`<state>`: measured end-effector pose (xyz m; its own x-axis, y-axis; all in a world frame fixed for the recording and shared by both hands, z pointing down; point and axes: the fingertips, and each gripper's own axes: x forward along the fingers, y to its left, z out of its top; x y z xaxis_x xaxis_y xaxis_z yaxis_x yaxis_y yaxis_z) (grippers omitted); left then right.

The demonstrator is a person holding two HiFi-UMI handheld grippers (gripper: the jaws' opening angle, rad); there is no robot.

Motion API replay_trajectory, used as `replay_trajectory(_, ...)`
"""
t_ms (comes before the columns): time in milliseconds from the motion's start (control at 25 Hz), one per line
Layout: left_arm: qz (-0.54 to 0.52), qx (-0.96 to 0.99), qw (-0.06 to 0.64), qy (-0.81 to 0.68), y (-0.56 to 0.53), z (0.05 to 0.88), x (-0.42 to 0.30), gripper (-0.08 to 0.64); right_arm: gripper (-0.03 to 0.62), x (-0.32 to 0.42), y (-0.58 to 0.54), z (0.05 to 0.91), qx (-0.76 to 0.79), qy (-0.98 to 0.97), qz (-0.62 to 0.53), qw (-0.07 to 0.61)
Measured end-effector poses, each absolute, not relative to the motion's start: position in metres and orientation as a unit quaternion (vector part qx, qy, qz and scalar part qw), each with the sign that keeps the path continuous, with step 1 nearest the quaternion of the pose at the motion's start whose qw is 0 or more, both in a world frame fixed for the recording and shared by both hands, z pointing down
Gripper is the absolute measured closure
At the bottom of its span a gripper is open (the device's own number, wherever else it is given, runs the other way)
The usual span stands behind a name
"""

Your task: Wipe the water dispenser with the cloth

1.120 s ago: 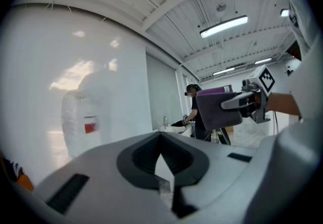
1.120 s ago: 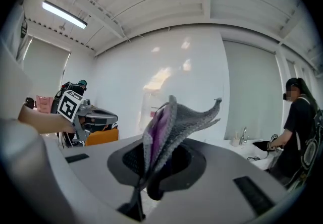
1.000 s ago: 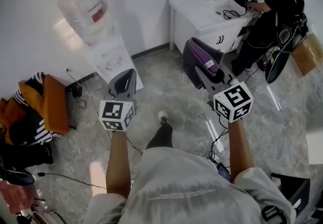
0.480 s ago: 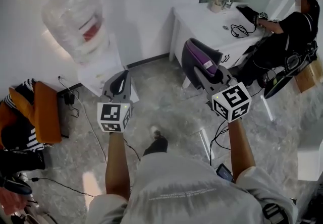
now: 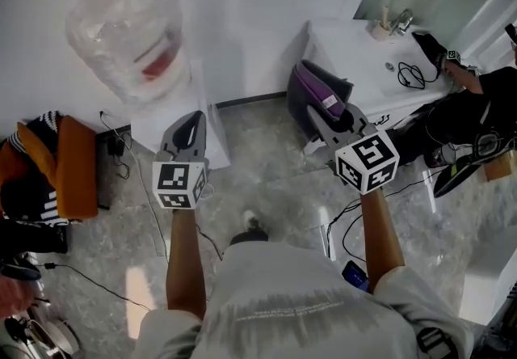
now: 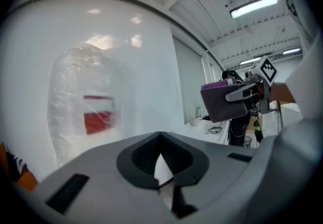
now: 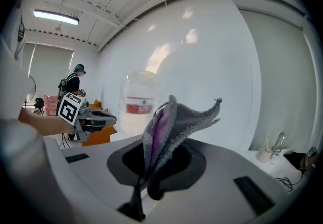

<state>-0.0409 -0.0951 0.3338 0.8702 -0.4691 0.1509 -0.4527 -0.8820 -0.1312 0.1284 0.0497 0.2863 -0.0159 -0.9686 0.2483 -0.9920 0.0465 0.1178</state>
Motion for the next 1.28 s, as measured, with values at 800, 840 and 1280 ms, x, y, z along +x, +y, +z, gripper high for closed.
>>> replay_trajectory(800, -0.142, -0.904, -0.050, 0.400, -0.195, 0.392, -0.032, 0.545, 0.537, 0.184, -0.162, 0.386, 0.547, -0.809, 0.110, 0.187)
replay_trajectory(840, -0.146, -0.898, -0.056, 0.410, -0.203, 0.399, -0.032, 0.545, 0.537, 0.187, -0.175, 0.399, 0.539, -0.813, 0.115, 0.190)
replay_trajectory(1280, -0.164, -0.837, -0.112, 0.509, -0.223, 0.478, -0.046, 0.545, 0.537, 0.187, -0.289, 0.555, 0.468, -0.828, 0.177, 0.255)
